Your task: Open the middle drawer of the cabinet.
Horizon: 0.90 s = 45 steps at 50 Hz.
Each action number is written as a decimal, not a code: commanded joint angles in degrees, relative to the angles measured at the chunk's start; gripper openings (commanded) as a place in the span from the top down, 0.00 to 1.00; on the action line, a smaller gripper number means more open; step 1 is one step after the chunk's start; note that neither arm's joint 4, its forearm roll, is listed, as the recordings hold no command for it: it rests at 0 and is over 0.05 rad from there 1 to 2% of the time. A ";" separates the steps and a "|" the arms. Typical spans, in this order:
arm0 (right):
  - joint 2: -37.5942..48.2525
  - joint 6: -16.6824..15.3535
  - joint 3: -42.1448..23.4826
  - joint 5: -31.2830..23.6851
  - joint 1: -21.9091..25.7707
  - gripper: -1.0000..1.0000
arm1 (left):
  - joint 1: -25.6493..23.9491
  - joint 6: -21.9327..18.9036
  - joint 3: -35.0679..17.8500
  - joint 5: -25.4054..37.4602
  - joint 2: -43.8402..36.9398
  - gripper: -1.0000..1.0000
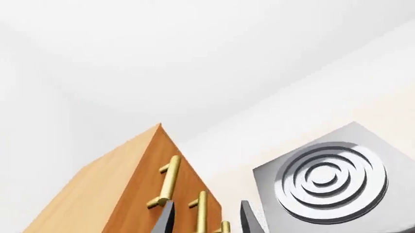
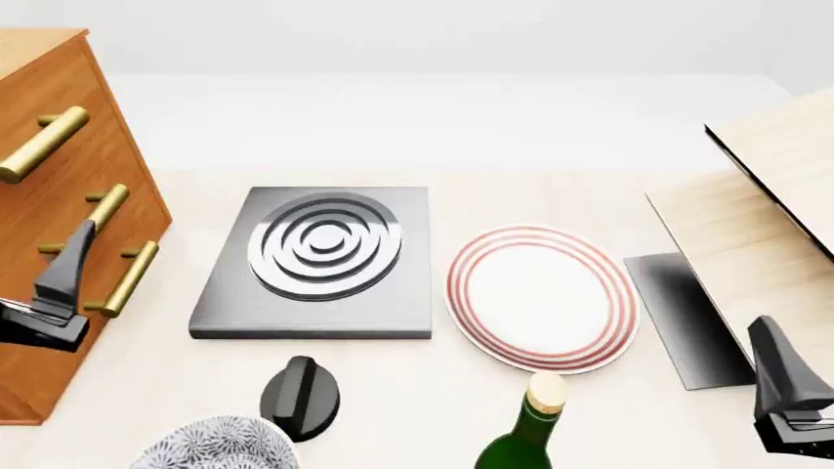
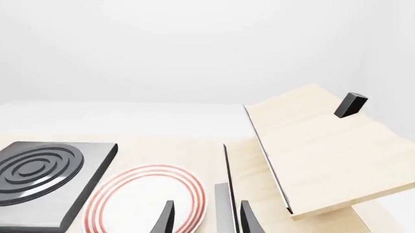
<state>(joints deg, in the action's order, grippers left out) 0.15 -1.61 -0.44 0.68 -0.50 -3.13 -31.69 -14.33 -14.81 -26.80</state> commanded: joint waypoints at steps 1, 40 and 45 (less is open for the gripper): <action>-0.04 0.30 0.10 -0.12 0.08 0.00 | 1.09 -8.16 0.93 -20.77 -20.61 0.00; -0.04 0.30 0.10 -0.12 0.11 0.00 | 6.10 -15.14 -0.35 -53.56 -59.54 0.00; -0.04 0.31 0.10 -0.12 0.10 0.00 | 6.49 -15.73 0.49 -54.84 -60.10 0.00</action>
<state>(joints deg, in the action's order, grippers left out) 0.15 -1.61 -0.44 0.68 -0.50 2.30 -47.13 -15.91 -63.58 -81.90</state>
